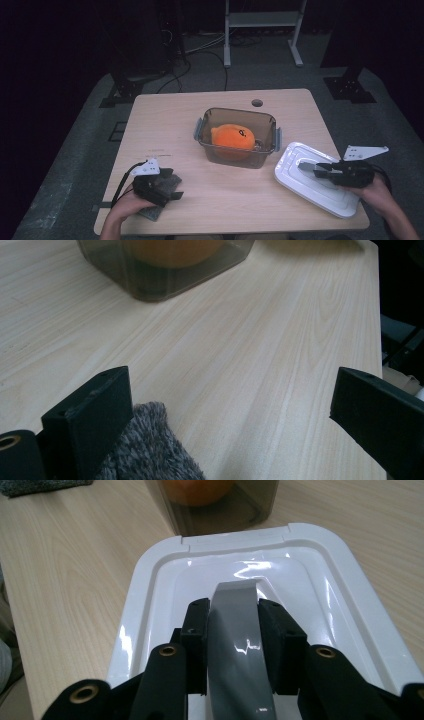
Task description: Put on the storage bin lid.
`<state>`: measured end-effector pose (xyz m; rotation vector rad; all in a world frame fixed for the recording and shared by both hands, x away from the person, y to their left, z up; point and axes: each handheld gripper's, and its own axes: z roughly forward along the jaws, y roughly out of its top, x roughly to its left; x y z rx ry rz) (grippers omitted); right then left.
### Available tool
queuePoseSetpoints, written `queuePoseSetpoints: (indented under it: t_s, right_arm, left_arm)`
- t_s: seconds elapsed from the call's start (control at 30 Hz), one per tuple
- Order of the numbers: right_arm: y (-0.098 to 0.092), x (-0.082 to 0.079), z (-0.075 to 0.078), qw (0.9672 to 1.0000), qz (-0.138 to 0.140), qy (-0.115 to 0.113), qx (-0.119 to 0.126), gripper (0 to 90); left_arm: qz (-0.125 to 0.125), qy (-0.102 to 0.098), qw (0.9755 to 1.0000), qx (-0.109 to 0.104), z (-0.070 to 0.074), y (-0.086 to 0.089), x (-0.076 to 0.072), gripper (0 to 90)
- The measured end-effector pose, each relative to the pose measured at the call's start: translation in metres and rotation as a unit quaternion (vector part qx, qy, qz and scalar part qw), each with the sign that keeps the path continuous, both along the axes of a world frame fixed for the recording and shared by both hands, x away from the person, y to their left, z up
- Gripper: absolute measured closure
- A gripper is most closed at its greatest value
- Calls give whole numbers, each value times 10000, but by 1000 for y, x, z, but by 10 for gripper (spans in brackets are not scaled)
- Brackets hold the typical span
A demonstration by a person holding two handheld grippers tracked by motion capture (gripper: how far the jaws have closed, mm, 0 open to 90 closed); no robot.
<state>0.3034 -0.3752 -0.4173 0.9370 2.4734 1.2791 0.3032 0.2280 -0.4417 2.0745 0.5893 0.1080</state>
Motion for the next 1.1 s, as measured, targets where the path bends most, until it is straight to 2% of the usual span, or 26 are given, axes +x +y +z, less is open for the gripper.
queuePoseSetpoints:
  t_s: [0.67, 1.1]
  right_arm:
    - [-10, -9, 46, 9997, 76, -220, -49, 657]
    - [-6, -8, 76, 9990, 209, -385, -8, 657]
  left_arm:
    - [11, -2, 10000, -2, 0, 1, 0, 26]
    - [20, 6, 10000, 0, -1, 0, 0, 26]
